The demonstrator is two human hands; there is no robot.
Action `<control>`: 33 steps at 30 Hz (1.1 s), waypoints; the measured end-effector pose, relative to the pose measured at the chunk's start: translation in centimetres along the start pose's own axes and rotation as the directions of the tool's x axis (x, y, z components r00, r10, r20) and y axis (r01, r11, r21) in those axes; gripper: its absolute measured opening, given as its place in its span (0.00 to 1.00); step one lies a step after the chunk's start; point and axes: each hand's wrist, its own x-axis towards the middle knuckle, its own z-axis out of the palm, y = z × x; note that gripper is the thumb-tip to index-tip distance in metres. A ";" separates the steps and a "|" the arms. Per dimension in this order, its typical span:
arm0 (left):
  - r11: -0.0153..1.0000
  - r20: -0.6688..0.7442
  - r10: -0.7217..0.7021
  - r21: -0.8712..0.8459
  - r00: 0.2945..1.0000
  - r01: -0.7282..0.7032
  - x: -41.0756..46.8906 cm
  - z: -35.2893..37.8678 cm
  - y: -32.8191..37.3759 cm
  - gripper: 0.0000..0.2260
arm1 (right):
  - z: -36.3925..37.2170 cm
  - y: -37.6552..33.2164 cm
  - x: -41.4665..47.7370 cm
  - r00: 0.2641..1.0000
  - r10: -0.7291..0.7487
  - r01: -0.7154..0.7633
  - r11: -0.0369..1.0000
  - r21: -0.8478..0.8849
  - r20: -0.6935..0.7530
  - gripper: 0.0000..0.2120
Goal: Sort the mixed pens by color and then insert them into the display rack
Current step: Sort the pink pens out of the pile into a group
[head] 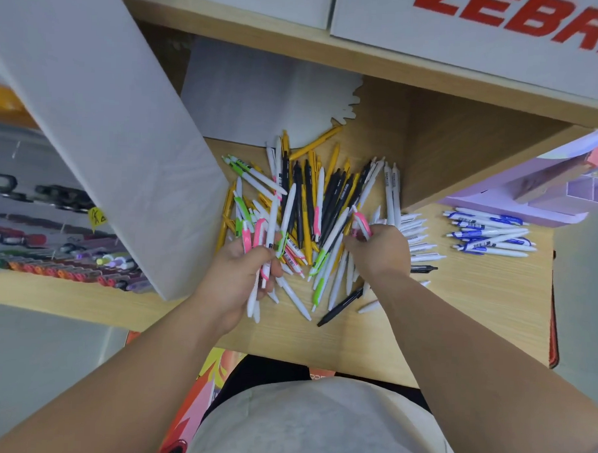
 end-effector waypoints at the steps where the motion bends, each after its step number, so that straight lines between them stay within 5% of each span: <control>1: 0.999 0.004 -0.021 -0.037 1.000 0.021 -0.1 0.0 0.1 0.10 | 0.0 -0.2 -0.1 1.000 -0.002 0.002 1.000 0.005 -0.006 0.15; 8: 0.985 0.005 -0.061 -0.164 0.998 0.061 0.0 -0.6 0.2 0.06 | -0.4 -2.1 -1.3 0.996 -0.086 0.084 0.961 0.263 -0.004 0.14; 12: 0.982 0.016 -0.054 -0.180 0.998 0.056 -0.5 -1.0 0.2 0.10 | 0.7 -4.3 -0.9 0.984 -0.172 0.160 0.973 0.169 0.057 0.15; 21: 0.984 -0.026 -0.063 -0.166 0.998 0.058 -1.6 -1.8 -0.8 0.10 | 1.9 -5.2 -0.2 0.988 -0.115 0.114 0.993 0.013 0.102 0.15; 26: 0.992 -0.026 -0.034 -0.121 0.999 0.031 -1.9 0.0 -1.4 0.11 | -0.2 -2.6 -1.7 0.965 -0.178 0.130 0.962 0.239 0.191 0.13; 33: 0.999 0.080 -0.030 -0.021 0.996 0.031 -2.6 6.2 -1.3 0.12 | -7.6 7.2 -2.5 0.963 -0.159 0.106 0.965 0.241 0.216 0.13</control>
